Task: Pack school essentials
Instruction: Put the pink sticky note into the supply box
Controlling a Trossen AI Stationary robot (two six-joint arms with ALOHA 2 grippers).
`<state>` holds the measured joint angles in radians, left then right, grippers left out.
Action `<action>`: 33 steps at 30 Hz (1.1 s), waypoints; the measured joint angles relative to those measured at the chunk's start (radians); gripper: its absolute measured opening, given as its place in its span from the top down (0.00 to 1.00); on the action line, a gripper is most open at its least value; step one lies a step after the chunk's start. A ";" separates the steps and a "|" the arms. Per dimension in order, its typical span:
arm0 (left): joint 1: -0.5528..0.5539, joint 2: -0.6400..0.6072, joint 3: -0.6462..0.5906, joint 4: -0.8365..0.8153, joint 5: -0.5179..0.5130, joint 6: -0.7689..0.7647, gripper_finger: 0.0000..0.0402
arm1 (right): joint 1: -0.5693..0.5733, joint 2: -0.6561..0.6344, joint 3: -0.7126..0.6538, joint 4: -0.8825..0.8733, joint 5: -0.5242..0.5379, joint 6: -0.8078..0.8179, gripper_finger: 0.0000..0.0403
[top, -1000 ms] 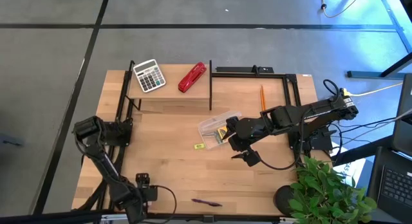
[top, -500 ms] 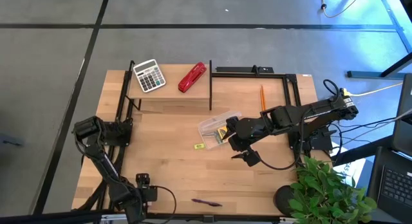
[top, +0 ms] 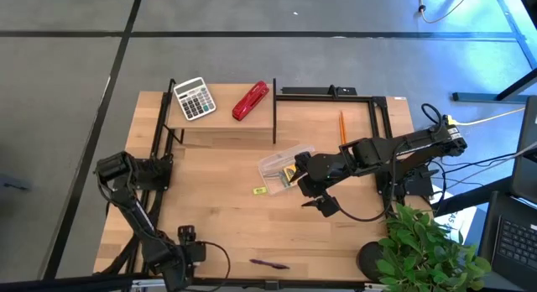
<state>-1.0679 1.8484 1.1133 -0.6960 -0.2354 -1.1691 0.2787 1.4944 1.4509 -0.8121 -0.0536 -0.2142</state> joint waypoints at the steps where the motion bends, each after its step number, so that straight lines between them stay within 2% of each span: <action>1: 0.000 0.000 0.000 0.000 -0.012 0.001 0.17 | 0.000 0.000 0.000 0.000 0.000 0.000 0.08; 20: 0.021 0.000 0.000 -0.008 0.040 -0.032 0.17 | 0.000 0.000 0.000 0.000 0.000 0.000 0.08; 33: 0.040 -0.001 0.000 -0.004 0.050 -0.112 0.20 | 0.000 0.000 0.000 0.000 0.000 0.000 0.08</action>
<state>-1.0280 1.8473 1.1133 -0.7004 -0.1854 -1.2812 0.2789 1.4944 1.4509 -0.8122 -0.0538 -0.2142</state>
